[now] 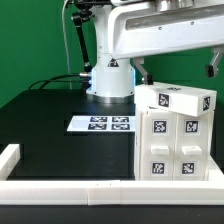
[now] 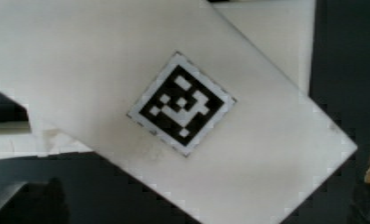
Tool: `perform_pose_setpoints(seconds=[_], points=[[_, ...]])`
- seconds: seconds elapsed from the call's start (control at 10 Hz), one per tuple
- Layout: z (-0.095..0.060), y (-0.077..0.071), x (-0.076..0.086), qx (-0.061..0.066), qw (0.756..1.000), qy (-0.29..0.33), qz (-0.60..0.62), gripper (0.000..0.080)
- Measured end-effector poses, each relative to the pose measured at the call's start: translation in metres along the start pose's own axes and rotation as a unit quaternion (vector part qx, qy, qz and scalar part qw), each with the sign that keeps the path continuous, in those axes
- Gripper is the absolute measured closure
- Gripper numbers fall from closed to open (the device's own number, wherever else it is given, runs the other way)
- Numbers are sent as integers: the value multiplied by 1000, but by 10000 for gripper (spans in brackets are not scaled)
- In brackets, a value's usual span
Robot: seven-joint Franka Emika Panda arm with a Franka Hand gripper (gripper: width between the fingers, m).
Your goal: Assemble cabinet
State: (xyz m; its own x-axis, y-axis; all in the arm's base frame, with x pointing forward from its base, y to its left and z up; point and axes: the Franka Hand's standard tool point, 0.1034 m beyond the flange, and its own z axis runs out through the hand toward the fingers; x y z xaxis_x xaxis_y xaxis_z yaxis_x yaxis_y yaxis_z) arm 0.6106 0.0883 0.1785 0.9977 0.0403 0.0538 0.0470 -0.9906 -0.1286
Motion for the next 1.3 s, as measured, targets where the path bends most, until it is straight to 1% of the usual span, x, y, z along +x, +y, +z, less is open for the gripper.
perform_pose_setpoints(seconds=[0.2, 0.3, 0.5, 0.6, 0.8, 0.9, 1.1, 1.2, 1.3], points=[[9, -5, -10, 1, 997, -10, -73, 2], [12, -5, -13, 1, 994, -16, -112, 2], [16, -3, -18, 3, 988, -28, -151, 2], [18, -3, -19, 3, 980, -29, -195, 2], [21, 1, -20, 4, 966, -27, -258, 2], [25, 2, -20, -1, 970, -18, -244, 2], [27, 3, -21, -1, 973, -19, -231, 2], [27, 3, -21, -1, 973, -19, -231, 115], [27, 4, -21, -2, 973, -19, -230, 249]])
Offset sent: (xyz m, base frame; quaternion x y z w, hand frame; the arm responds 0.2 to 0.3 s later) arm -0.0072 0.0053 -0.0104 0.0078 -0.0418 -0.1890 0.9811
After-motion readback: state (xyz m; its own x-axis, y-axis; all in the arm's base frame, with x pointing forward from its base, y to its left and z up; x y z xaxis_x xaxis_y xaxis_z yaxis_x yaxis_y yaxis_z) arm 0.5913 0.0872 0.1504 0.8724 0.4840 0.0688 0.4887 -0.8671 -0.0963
